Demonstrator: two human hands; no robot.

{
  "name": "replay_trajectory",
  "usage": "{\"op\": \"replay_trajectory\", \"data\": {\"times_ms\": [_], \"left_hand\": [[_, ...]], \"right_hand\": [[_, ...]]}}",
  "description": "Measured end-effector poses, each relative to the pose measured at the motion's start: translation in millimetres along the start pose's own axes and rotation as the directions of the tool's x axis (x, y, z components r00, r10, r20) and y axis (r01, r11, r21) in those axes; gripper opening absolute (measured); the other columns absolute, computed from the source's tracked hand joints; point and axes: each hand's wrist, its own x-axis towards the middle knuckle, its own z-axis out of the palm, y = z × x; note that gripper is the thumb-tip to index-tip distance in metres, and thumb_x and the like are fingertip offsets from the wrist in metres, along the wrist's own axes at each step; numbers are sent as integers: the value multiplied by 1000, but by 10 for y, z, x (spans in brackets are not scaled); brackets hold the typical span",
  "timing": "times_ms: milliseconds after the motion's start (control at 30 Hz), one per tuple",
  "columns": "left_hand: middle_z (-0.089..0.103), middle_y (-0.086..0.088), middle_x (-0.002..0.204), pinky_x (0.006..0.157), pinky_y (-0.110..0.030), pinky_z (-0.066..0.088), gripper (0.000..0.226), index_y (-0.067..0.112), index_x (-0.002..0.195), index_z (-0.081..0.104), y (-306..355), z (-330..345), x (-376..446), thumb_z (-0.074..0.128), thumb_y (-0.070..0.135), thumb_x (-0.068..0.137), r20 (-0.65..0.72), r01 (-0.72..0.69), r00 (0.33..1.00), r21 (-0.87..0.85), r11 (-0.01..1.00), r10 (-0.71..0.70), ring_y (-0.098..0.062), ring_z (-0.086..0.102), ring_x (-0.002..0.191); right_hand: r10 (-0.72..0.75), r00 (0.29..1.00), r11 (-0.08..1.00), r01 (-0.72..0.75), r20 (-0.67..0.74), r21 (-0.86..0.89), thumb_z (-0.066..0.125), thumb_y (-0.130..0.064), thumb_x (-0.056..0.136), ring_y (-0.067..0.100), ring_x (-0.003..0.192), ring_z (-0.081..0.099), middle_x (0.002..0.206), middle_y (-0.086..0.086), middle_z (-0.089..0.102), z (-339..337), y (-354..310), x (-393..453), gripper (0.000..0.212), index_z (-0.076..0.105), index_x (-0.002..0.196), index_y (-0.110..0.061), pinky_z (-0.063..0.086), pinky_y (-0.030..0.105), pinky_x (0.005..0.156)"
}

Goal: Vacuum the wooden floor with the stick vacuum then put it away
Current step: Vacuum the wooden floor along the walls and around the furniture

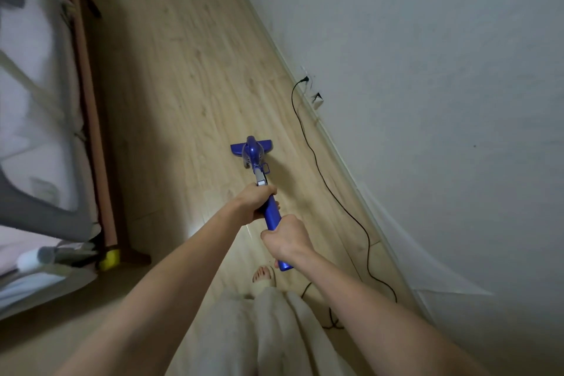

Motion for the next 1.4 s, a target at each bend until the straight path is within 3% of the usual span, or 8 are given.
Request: {"op": "replay_trajectory", "data": {"times_ms": [133, 400, 567, 700, 800, 967, 1300, 1400], "left_hand": [[52, -12, 76, 65, -31, 51, 8, 7, 88, 46, -317, 245, -362, 50, 8, 95, 9, 22, 1000, -15, 1000, -22, -21, 53, 66], [51, -11, 79, 74, -32, 50, 9, 8, 87, 45, -1078, 961, -929, 51, 11, 93, 11, 88, 996, -34, 996, -88, -20, 53, 70], [48, -8, 75, 64, -27, 46, 10, 8, 87, 43, -1359, 1451, -1260, 52, 10, 92, 71, 142, 988, -119, 983, -134, -17, 49, 66], [49, -9, 86, 81, -29, 47, 12, 7, 88, 44, -1419, 1806, -1339, 53, 13, 93, 66, 162, 986, -154, 975, -154, -19, 51, 78], [49, -10, 83, 85, -29, 46, 13, 6, 90, 42, -1425, 2012, -1338, 52, 12, 95, 53, 178, 984, -200, 963, -171, -18, 51, 74], [48, -10, 79, 83, -26, 44, 20, 4, 82, 43, -1246, 2152, -1255, 53, 13, 96, 4, 177, 984, -167, 970, -179, -17, 49, 69], [49, -12, 82, 79, -32, 50, 15, 3, 88, 42, -819, 1847, -583, 53, 9, 95, 0, 171, 985, -177, 969, -174, -19, 52, 70], [49, -12, 80, 71, -33, 51, 14, 5, 89, 42, -694, 1539, -299, 56, 7, 93, -37, 108, 992, -218, 970, -119, -20, 53, 70]], "right_hand": [[-17, 1000, 1000, 18, 9, -16, 55, -17, 78, 35, 72, 70, 71, 4, 54, -46, 368, -340, 14, 42, 76, -18, 59, 40, 69], [-37, 998, 992, 44, 54, -122, 56, -16, 78, 27, 63, 61, 70, 6, 56, -344, 1321, -1059, 12, 44, 79, -16, 58, 39, 70], [-66, 993, 978, 85, 103, -190, 55, -13, 83, 18, 41, 55, 71, 9, 58, -744, 1771, -1484, 11, 46, 89, -12, 44, 21, 38], [-78, 991, 957, 105, 108, -271, 53, -12, 84, 21, 48, 58, 73, 9, 58, -1043, 2007, -1533, 11, 46, 92, -13, 54, 28, 47], [-71, 993, 925, 102, 98, -367, 52, -14, 83, 26, 58, 62, 79, 11, 60, -1201, 2136, -1501, 18, 48, 101, -12, 57, 34, 58], [-81, 995, 876, 99, 59, -472, 52, -15, 83, 23, 51, 61, 78, 11, 61, -1408, 2119, -1359, 21, 47, 104, -13, 51, 28, 49], [-113, 994, 814, 98, 9, -572, 57, -23, 86, 21, 64, 59, 77, 2, 54, -1356, 1697, -674, 24, 51, 108, -14, 56, 35, 68], [-123, 992, 828, 114, 21, -549, 56, -24, 86, 21, 58, 57, 74, 3, 53, -1220, 1422, -372, 20, 52, 102, -14, 50, 31, 56]]}}
